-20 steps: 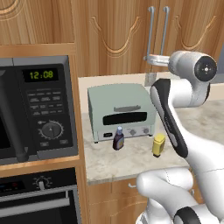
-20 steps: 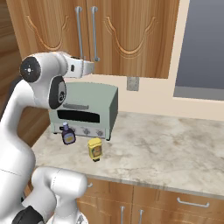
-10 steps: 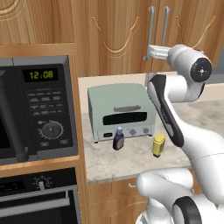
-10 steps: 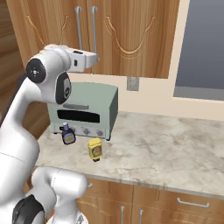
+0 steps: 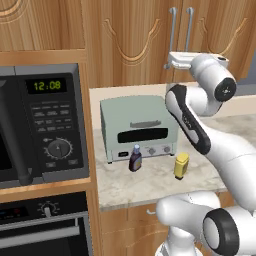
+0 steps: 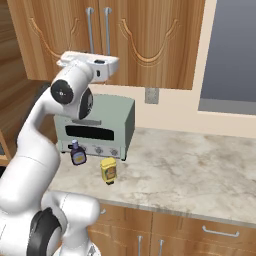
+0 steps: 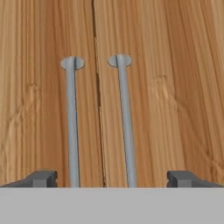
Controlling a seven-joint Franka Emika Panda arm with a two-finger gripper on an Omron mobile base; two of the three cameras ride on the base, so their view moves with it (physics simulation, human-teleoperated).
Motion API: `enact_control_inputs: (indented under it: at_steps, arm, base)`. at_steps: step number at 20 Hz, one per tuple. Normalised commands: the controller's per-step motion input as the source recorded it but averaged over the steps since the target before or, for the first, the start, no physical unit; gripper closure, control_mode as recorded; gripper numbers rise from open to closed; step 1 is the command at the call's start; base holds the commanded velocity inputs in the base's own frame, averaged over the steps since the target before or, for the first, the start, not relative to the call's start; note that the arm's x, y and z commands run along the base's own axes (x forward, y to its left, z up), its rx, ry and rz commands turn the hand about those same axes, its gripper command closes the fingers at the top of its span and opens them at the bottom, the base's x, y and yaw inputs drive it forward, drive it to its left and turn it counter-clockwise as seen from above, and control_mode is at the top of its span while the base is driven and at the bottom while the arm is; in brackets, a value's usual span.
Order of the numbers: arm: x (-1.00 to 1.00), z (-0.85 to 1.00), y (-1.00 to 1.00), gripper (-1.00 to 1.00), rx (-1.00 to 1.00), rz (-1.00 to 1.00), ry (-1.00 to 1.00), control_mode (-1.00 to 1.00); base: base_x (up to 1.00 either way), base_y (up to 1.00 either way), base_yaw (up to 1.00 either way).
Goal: Pick the pan from the cabinet and place it on the stove. Then turn on the stove burner for the pan.
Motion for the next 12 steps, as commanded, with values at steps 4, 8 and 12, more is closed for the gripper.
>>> enact_control_inputs:
  at_steps: [4,8,12]
  arm:
    - [0.31,0.01,-0.26,-1.0,-0.08,0.01,0.0,-1.0]
    - [0.43,0.0,-0.19,-1.0,-0.06,0.0,0.0,-1.0]
    - [0.46,0.0,-0.04,-1.0,-0.03,0.0,0.0,-1.0]
  base:
    - [0.0,0.0,0.0]
    - [0.0,0.0,0.0]
    - [0.0,0.0,0.0]
